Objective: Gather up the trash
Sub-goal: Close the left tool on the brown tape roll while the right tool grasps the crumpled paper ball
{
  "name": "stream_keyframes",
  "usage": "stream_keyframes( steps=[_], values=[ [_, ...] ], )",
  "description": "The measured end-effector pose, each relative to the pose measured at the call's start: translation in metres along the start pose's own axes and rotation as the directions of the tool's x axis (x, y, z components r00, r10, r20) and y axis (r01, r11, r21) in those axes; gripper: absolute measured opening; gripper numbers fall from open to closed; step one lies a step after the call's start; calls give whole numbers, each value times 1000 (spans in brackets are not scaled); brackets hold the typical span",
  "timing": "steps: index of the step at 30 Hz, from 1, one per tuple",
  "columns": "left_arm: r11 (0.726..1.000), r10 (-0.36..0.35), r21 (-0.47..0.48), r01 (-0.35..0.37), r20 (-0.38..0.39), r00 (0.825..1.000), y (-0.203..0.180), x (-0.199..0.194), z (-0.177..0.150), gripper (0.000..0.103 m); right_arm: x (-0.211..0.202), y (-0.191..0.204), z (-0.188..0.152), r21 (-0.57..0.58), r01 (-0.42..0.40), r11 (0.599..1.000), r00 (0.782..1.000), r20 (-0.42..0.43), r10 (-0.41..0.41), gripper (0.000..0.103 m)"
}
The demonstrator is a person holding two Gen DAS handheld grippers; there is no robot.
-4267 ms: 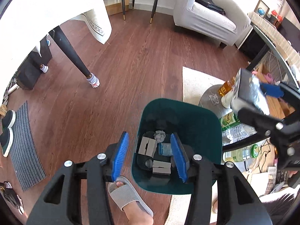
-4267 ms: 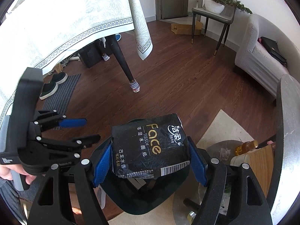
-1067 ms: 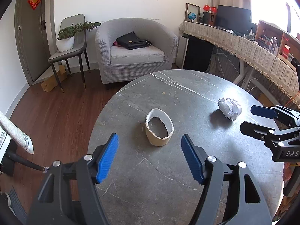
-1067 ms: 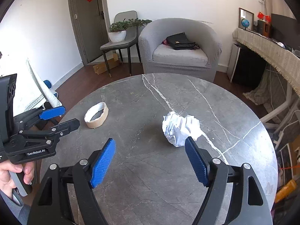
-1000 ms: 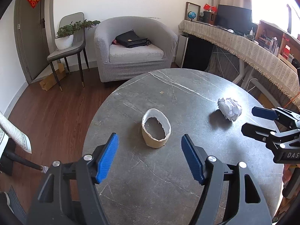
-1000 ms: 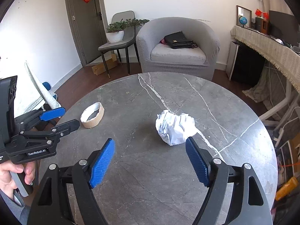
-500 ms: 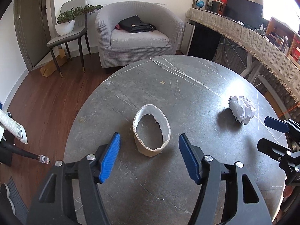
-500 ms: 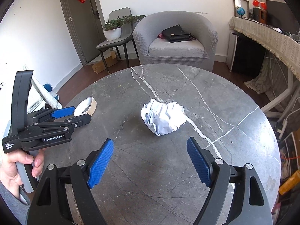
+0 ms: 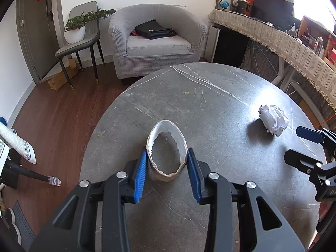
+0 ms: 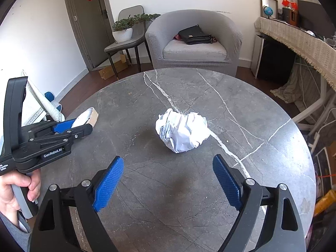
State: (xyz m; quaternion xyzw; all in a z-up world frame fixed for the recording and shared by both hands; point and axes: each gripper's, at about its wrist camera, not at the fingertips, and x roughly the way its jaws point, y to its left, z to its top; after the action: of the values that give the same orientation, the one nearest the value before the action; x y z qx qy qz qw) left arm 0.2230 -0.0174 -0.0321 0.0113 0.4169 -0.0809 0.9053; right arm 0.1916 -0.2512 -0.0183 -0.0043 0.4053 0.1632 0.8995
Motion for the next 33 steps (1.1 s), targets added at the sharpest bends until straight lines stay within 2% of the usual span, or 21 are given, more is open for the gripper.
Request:
stream_keyframes(
  steps=[12, 16, 21, 26, 28, 31, 33],
  values=[
    [998, -11, -67, 14, 34, 999, 35, -33, -18, 40, 11, 5, 11, -14, 51, 999, 999, -2, -51, 88],
    [999, 0, -42, 3, 59, 998, 42, -43, -24, 40, 15, 11, 18, -31, 74, 997, 997, 0, -74, 88],
    [999, 4, -44, -2, 42, 999, 57, -44, -35, 40, 28, 16, 23, -57, 133, 989, 991, -19, -134, 88],
    [999, 1, -36, 0, 33, 999, 67, -49, -46, 40, 40, 13, 27, -20, 151, 988, 988, -32, -152, 88],
    [999, -6, -33, 7, 32, 999, 71, -52, -50, 40, 42, 11, 29, 4, 148, 989, 989, -29, -147, 81],
    [1000, 0, -26, 1, 29, 1000, 78, -54, -56, 40, 48, 12, 32, 8, 141, 990, 989, -40, -141, 55],
    [999, 3, -36, -2, 26, 1000, 84, -55, -59, 40, 49, 16, 31, -7, 165, 986, 986, -35, -165, 52]
  ],
)
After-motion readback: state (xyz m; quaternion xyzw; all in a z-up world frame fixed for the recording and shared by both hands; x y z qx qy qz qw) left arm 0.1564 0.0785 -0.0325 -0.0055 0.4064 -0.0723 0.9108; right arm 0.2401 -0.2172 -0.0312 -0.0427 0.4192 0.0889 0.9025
